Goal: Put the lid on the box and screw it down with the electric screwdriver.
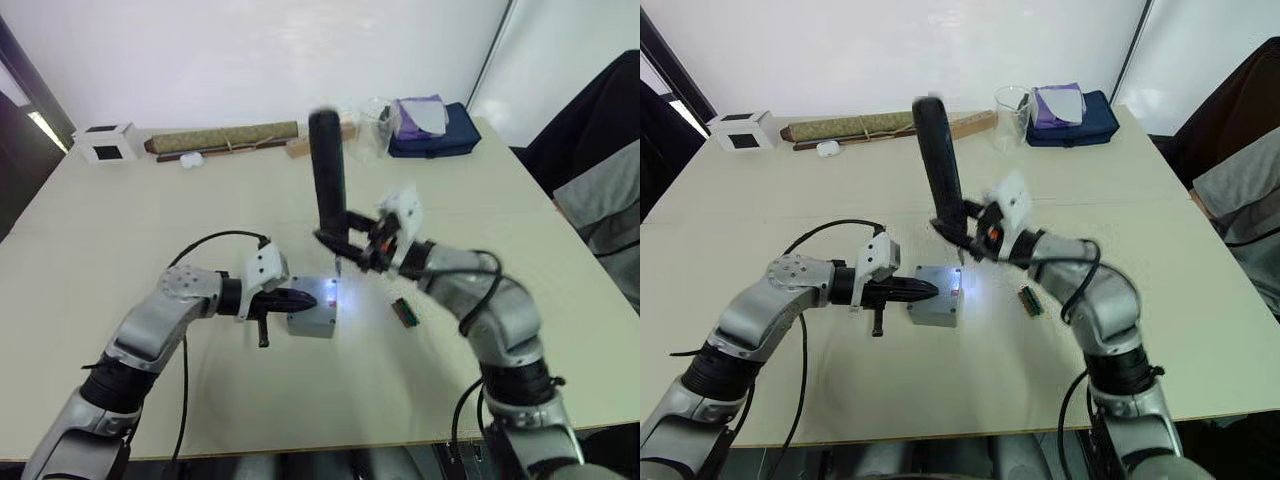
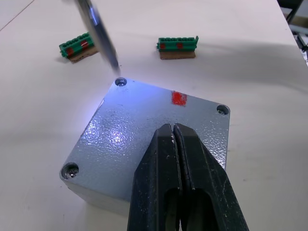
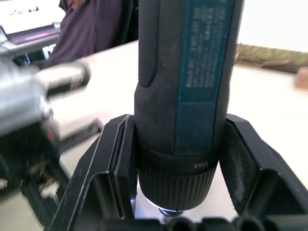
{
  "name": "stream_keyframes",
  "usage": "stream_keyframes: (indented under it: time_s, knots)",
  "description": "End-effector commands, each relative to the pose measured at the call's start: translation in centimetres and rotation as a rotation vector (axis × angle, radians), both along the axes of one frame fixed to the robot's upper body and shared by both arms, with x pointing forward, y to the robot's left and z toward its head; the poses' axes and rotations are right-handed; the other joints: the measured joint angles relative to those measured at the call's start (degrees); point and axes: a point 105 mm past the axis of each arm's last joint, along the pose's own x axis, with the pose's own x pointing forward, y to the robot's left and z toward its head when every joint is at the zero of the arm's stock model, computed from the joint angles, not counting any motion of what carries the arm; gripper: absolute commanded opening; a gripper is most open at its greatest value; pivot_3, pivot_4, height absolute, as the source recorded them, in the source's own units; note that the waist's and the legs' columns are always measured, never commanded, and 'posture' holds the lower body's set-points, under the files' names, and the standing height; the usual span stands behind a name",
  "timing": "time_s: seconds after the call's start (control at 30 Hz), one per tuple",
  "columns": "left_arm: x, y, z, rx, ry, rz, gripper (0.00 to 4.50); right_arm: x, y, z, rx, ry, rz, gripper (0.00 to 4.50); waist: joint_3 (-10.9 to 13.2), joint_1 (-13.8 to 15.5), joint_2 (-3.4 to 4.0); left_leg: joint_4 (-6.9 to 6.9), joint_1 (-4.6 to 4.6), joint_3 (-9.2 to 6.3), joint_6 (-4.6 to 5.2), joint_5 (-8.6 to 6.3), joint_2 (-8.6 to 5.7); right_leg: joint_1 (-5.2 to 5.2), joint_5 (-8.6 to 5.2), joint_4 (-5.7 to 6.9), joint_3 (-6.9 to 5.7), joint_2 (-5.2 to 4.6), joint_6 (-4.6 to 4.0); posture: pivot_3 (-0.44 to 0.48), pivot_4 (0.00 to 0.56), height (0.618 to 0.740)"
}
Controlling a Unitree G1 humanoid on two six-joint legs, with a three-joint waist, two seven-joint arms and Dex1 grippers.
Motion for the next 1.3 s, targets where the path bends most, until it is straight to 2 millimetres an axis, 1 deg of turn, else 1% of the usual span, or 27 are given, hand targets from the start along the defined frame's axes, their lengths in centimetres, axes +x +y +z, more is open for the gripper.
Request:
stream_keyframes:
  time_s: [0.03,0.07,0.1,0.17,0.2,0.23,0.27,0.3,0.33,0.37,0.4,0.43,0.5,0.53,0.6,0.67,0.73,0.83,0.97,1.03,1.07,1.1,1.13,1.17,1.2,1.3]
  knots:
    - [0.1,1.0,-2.4,0.017,0.121,0.069,0.0,-2.2,-1.5,7.4,0.136,-0.147,0.038,2.16,0.12,-0.01,0.02,-0.01,0.0,0.0,0.0,0.0,-0.01,-0.01,0.01,0.01,0.0,0.03,0.01,0.0,0.15,0.74]
    - [0.1,1.0,-2.3,0.006,0.125,0.071,0.0,-2.1,-1.8,7.9,0.142,-0.141,0.031,2.16,0.12,-0.02,0.02,-0.04,0.0,-0.02,0.0,0.0,0.0,-0.01,0.01,0.01,-0.02,0.05,0.02,0.0,0.15,0.74]
    - [0.3,0.8,-1.5,-0.038,0.127,0.083,0.0,-1.6,-2.9,8.7,0.165,-0.113,-0.009,2.16,0.12,-0.04,0.02,-0.05,0.01,-0.03,0.01,0.0,0.02,-0.01,0.01,0.01,-0.04,0.08,0.03,0.0,0.15,0.74]
    - [0.5,0.7,-0.7,-0.089,0.129,0.095,0.0,-1.3,-4.2,9.6,0.195,-0.074,-0.051,2.16,0.16,-0.18,-0.02,-0.1,0.03,-0.01,0.01,0.0,0.02,0.0,0.01,0.0,-0.07,0.09,0.03,0.0,0.15,0.74]
    - [0.7,0.6,0.4,-0.145,0.125,0.099,0.0,-0.7,-5.5,9.7,0.192,0.002,-0.085,2.16,0.22,-0.23,-0.1,-0.1,0.01,0.01,0.01,0.0,0.01,-0.01,0.01,0.0,-0.06,0.09,0.03,0.0,0.15,0.74]
    - [0.7,0.8,2.3,-0.197,0.11,0.085,0.0,0.3,-7.7,8.5,0.119,0.129,-0.155,2.16,0.36,-0.25,-0.11,-0.09,0.0,0.01,0.01,0.0,0.01,-0.01,0.01,0.0,-0.06,0.08,0.03,0.0,0.15,0.74]
    - [0.0,0.8,4.2,-0.218,0.081,0.032,0.0,1.3,-10.7,6.3,0.013,0.298,-0.283,2.16,0.76,-0.03,-0.13,-0.05,-0.03,0.03,0.01,0.0,0.0,-0.01,0.01,0.0,-0.05,0.06,0.02,0.0,0.15,0.74]
    - [-0.5,0.7,5.3,-0.225,0.063,-0.007,0.0,1.5,-13.1,4.8,-0.051,0.422,-0.377,2.16,0.96,0.22,-0.31,0.08,-0.18,0.05,0.02,0.0,-0.1,-0.07,0.0,0.01,-0.05,0.0,0.01,0.0,0.15,0.74]
    - [-1.4,0.5,5.9,-0.204,0.044,-0.064,0.0,1.5,-15.4,2.5,-0.149,0.549,-0.481,2.16,1.08,0.74,-0.52,0.13,-0.43,0.08,0.03,0.02,-0.16,-0.25,-0.02,0.0,-0.08,-0.02,-0.05,0.0,0.15,0.74]
    - [-2.0,0.2,6.1,-0.188,0.036,-0.099,0.0,1.3,-16.7,1.2,-0.208,0.624,-0.54,2.16,1.14,1.09,-0.58,0.24,-0.71,0.07,0.03,0.02,-0.14,-0.48,-0.06,-0.03,-0.15,-0.02,-0.14,0.0,0.15,0.74]
    - [-2.6,-0.2,6.1,-0.169,0.032,-0.129,0.0,0.9,-17.5,-0.1,-0.263,0.681,-0.565,2.16,1.18,1.3,-0.52,0.34,-0.97,0.02,0.03,0.02,-0.14,-0.66,-0.06,-0.06,-0.23,-0.04,-0.15,0.0,0.15,0.74]
    - [-3.1,-0.4,6.0,-0.154,0.028,-0.151,0.0,0.8,-18.2,-0.8,-0.302,0.695,-0.595,2.16,1.26,1.24,-0.35,0.3,-1.02,0.13,0.03,0.01,-0.22,-0.72,-0.05,-0.09,-0.19,-0.16,-0.13,0.0,0.15,0.74]
    - [-3.7,-0.9,5.8,-0.125,0.014,-0.182,0.0,0.8,-19.1,-2.0,-0.331,0.755,-0.62,2.16,1.5,0.57,-0.02,0.27,-1.02,0.25,0.21,-0.09,-0.3,-0.78,0.07,-0.14,0.01,-0.23,0.15,0.0,0.15,0.74]
    - [-3.9,-1.1,5.6,-0.103,-0.008,-0.201,0.0,0.8,-19.6,-2.9,-0.339,0.807,-0.635,2.16,1.64,-0.02,0.15,0.27,-1.03,0.35,0.31,-0.15,-0.33,-0.85,0.12,-0.14,0.18,-0.16,0.31,0.0,0.15,0.74]
    - [-4.1,-1.6,5.4,-0.09,-0.03,-0.214,0.0,0.6,-20.3,-4.5,-0.362,0.884,-0.64,2.16,1.71,-0.52,0.19,0.2,-1.09,0.42,0.37,-0.18,-0.44,-1.02,0.08,-0.09,0.28,-0.12,0.4,0.0,0.15,0.74]
    - [-4.0,-1.9,5.4,-0.095,-0.039,-0.207,0.0,0.4,-20.5,-5.6,-0.374,0.942,-0.626,2.16,1.74,-0.49,0.2,0.13,-1.11,0.41,0.36,-0.17,-0.41,-1.1,0.07,-0.05,0.24,0.02,0.4,0.0,0.15,0.74]
    - [-3.9,-2.0,5.4,-0.097,-0.044,-0.204,0.0,0.3,-20.8,-6.3,-0.385,0.973,-0.623,2.16,1.76,-0.42,0.18,0.15,-1.11,0.4,0.35,-0.17,-0.37,-1.11,0.07,0.0,0.16,0.09,0.39,0.0,0.15,0.74]
    - [-3.8,-1.9,5.2,-0.101,-0.044,-0.188,0.0,0.9,-21.5,-7.6,-0.391,1.003,-0.646,2.16,1.76,-0.53,0.18,0.35,-1.11,0.41,0.35,-0.17,-0.36,-1.04,0.09,0.08,0.15,0.1,0.4,0.0,0.15,0.74]
    - [-3.8,-1.6,5.1,-0.101,-0.037,-0.166,0.0,1.7,-21.7,-8.1,-0.391,0.992,-0.646,2.16,1.78,-0.52,0.18,0.77,-1.11,0.43,0.36,-0.17,-0.38,-0.83,0.19,0.08,0.16,0.07,0.57,0.0,0.15,0.74]
    - [-3.5,-1.3,4.8,-0.073,-0.053,-0.151,0.0,2.2,-21.8,-8.3,-0.421,0.964,-0.661,3.08,1.81,-0.56,0.15,0.87,-1.11,0.47,0.36,-0.17,-0.4,-0.79,0.25,0.07,0.19,0.03,0.67,0.0,0.15,0.74]
    - [-3.4,-1.2,4.8,-0.069,-0.058,-0.146,0.0,2.3,-21.7,-8.4,-0.423,0.96,-0.656,3.16,1.81,-0.59,0.15,0.93,-1.11,0.47,0.36,-0.17,-0.41,-0.77,0.29,0.07,0.19,0.03,0.72,0.0,0.15,0.74]
    - [-3.3,-1.2,4.9,-0.07,-0.06,-0.144,0.0,2.4,-21.6,-8.4,-0.424,0.96,-0.653,3.52,1.81,-0.59,0.16,0.95,-1.11,0.47,0.35,-0.17,-0.41,-0.75,0.31,0.07,0.19,0.03,0.73,0.0,0.15,0.74]
    - [-3.2,-1.2,4.9,-0.072,-0.062,-0.143,0.0,2.4,-21.5,-8.5,-0.425,0.959,-0.652,3.78,1.81,-0.53,0.15,0.97,-1.09,0.47,0.35,-0.17,-0.41,-0.73,0.31,0.07,0.19,0.03,0.73,0.0,0.15,0.74]
    - [-3.1,-1.2,5.0,-0.074,-0.064,-0.142,0.0,2.4,-21.5,-8.7,-0.425,0.957,-0.65,4.2,1.81,-0.51,0.15,1.0,-1.08,0.43,0.35,-0.16,-0.41,-0.68,0.32,0.07,0.18,0.05,0.74,0.0,0.15,0.74]
    - [-3.0,-1.2,5.1,-0.073,-0.066,-0.141,0.0,2.5,-21.5,-8.7,-0.425,0.951,-0.653,4.44,1.81,-0.41,0.15,1.03,-1.07,0.42,0.34,-0.16,-0.41,-0.66,0.33,0.08,0.18,0.06,0.74,0.0,0.15,0.74]
    - [-2.7,-0.6,5.1,-0.039,-0.044,-0.135,0.0,3.2,-21.2,-7.5,-0.429,0.81,-0.623,4.44,1.82,-0.25,0.13,1.11,-1.07,0.37,0.34,-0.16,-0.41,-0.59,0.36,0.08,0.16,0.07,0.78,0.0,0.15,0.74]
